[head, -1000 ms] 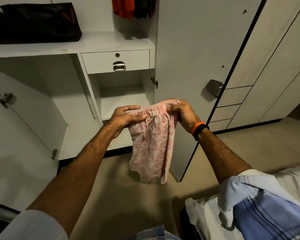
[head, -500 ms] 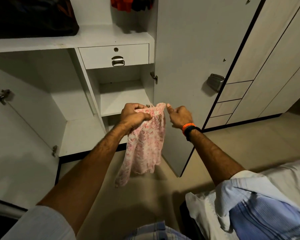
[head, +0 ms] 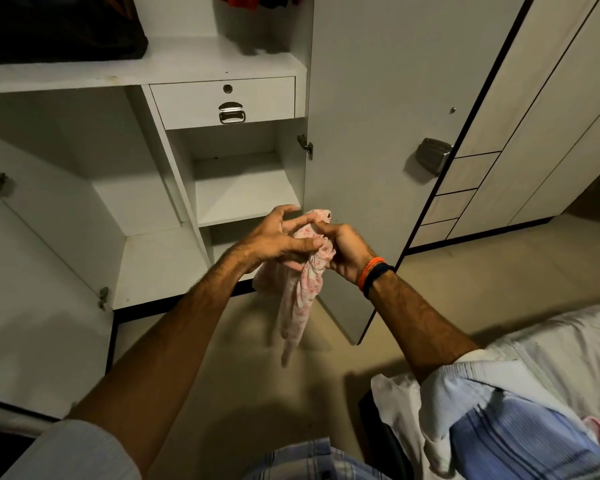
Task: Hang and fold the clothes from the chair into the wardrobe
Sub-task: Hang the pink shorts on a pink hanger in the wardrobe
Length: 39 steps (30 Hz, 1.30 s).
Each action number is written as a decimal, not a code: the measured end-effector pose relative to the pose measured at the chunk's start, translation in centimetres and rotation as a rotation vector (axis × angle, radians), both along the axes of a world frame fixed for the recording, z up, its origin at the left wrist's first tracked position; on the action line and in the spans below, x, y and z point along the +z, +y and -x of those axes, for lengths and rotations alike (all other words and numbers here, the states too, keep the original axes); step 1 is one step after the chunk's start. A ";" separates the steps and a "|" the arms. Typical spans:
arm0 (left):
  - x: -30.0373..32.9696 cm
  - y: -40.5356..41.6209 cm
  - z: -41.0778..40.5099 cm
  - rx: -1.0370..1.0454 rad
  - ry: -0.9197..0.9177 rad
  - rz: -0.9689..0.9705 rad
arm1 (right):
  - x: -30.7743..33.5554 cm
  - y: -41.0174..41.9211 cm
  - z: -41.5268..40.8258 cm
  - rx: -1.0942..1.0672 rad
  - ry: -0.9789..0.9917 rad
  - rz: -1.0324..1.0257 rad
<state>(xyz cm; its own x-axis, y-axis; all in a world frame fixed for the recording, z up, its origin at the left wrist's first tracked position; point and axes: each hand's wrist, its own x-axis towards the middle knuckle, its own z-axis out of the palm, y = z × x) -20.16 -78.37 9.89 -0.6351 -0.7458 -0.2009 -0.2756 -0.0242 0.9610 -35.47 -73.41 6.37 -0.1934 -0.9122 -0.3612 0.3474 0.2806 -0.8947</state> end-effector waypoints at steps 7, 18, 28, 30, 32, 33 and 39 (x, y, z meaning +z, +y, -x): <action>-2.2 -0.3 -0.2 0.216 0.042 0.077 | -0.3 0.9 -0.6 -0.099 0.057 -0.036; -5.8 3.1 4.3 0.111 -0.030 -0.221 | -1.4 6.7 0.3 -0.212 0.325 -0.125; -9.3 8.9 10.3 -0.130 -0.083 -0.385 | -4.1 16.2 2.8 -0.265 0.073 -0.140; -10.1 10.1 11.5 -0.155 -0.142 -0.363 | -4.8 18.5 3.7 -0.416 0.088 -0.189; -11.1 11.4 13.3 -0.167 -0.234 -0.285 | -5.4 21.4 5.1 -0.590 0.112 -0.253; -11.6 12.2 14.1 -0.177 -0.262 -0.260 | -5.8 22.9 6.0 -0.657 0.123 -0.289; -14.9 16.4 18.4 -0.188 -0.336 -0.191 | -7.9 29.0 9.9 -0.822 0.134 -0.367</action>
<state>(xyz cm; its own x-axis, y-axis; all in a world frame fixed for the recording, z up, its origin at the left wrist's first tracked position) -38.57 -61.95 -5.04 -0.6322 -0.5530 -0.5427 -0.5888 -0.1124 0.8005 -45.41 -44.41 -1.55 -0.7934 -0.3001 -0.5296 0.4636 0.2658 -0.8452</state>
